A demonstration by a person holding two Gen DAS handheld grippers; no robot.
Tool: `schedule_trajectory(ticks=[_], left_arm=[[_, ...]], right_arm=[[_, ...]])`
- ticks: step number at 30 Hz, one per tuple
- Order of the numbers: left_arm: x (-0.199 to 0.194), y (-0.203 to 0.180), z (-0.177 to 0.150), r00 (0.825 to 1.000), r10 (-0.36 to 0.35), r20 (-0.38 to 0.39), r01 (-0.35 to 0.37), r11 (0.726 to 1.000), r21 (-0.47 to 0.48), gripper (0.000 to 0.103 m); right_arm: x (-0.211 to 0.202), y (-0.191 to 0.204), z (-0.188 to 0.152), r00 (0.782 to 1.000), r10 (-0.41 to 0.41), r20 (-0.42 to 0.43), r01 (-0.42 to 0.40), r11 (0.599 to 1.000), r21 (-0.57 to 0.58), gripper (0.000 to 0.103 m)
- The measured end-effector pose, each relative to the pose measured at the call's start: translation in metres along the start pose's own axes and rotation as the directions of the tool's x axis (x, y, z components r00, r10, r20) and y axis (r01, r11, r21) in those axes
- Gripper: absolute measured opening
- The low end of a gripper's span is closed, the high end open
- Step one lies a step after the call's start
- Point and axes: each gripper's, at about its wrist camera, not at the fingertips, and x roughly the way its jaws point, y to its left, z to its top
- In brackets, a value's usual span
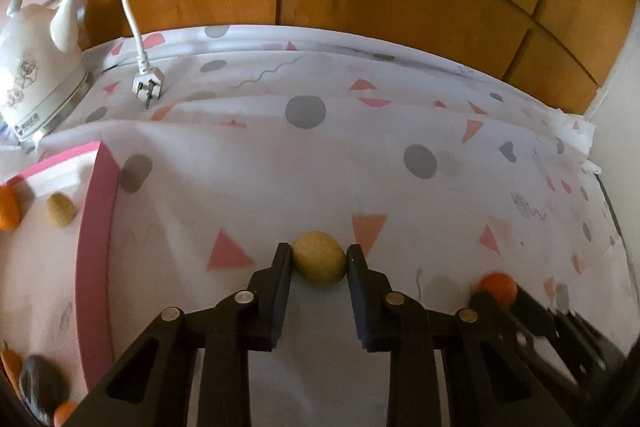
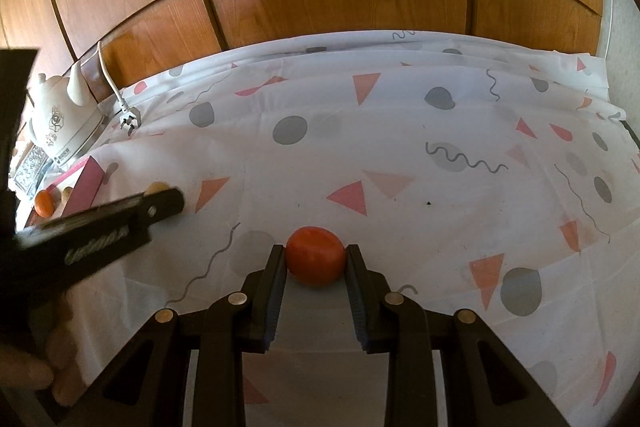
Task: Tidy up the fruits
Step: 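Grasp the red tomato with the right tool while the left tool grasps the yellow fruit, then carry the tomato and yellow fruit over the tray with both tools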
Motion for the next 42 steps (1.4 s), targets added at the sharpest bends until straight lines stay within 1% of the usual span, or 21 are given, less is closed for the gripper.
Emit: schedule_trajectory(ticks=[6,11,16,25,31,37,42], left_arm=[[-0.025,-0.002,-0.022,0.999,0.005,0.032,-0.005,1.000,0.018,0.027],[-0.044,-0.002,-0.041,0.999,-0.006,0.037,0.005,1.000,0.020,0.027],[-0.061,-0.002,-0.055,0.999,-0.003,0.053,0.002,1.000,0.023,0.027],[-0.093,0.008,-0.065,0.994,0.000,0.106,-0.001,1.000,0.012,0.028],[-0.116,0.018,-0.070,0.988,0.010,0.152,-0.011,1.000,0.003,0.028],[-0.141,0.038,-0.075,0.979,0.035,0.202,-0.032,0.999,-0.020,0.028],[-0.159,0.065,-0.082,0.970,0.080,0.229,-0.068,0.996,-0.061,0.028]], right_arm=[[0.001,0.001,0.002,1.000,-0.007,-0.007,0.007,1.000,-0.015,0.030],[-0.001,0.005,0.001,1.000,-0.014,-0.014,0.013,0.999,-0.049,0.030],[-0.006,0.009,-0.005,1.000,-0.016,-0.022,0.014,0.997,-0.075,0.030],[-0.017,0.017,-0.018,1.000,-0.011,-0.029,0.008,0.993,-0.115,0.029],[-0.022,0.025,-0.026,1.000,-0.002,-0.029,-0.002,0.991,-0.130,0.029],[-0.026,0.042,-0.027,0.998,0.038,-0.040,-0.044,0.988,-0.147,0.029],[-0.031,0.068,-0.021,0.992,0.114,-0.056,-0.122,0.979,-0.164,0.029]])
